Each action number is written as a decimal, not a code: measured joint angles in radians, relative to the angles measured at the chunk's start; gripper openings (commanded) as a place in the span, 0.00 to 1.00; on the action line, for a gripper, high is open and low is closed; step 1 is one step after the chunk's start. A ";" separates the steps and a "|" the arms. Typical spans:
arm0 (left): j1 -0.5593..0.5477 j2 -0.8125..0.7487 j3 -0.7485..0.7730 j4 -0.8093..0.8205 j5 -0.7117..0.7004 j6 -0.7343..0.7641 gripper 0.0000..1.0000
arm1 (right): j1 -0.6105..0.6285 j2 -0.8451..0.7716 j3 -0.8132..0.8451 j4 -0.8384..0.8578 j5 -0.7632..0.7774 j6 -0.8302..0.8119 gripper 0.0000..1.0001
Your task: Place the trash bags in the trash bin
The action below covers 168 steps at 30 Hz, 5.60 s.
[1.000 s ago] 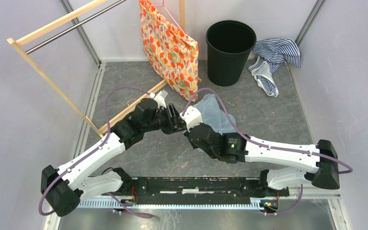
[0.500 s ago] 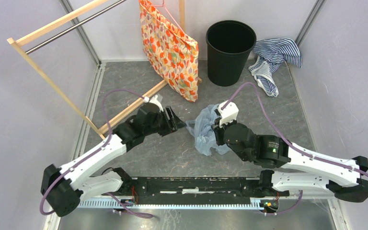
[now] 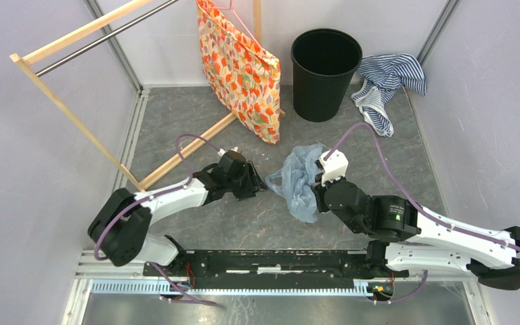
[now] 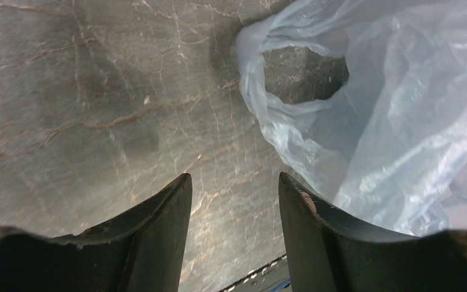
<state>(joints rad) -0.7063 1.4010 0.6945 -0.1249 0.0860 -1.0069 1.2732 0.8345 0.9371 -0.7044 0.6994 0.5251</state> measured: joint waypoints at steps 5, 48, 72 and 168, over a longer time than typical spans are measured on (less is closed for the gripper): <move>0.000 0.108 0.010 0.092 0.025 -0.041 0.61 | 0.000 -0.027 -0.029 -0.025 -0.002 0.029 0.00; -0.024 -0.232 0.628 -0.317 -0.322 0.273 0.02 | -0.004 -0.127 0.119 -0.145 0.113 0.047 0.04; -0.024 -0.397 0.181 -0.510 -0.356 0.267 0.02 | -0.035 -0.083 -0.307 0.020 -0.042 0.179 0.84; -0.199 -0.355 -0.114 -0.285 -0.313 0.069 0.62 | -0.442 -0.035 0.108 -0.104 -0.295 -0.135 0.00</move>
<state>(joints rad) -0.9051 1.0458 0.5800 -0.4099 -0.2272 -0.9382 0.8314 0.7994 1.0454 -0.8085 0.4046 0.3904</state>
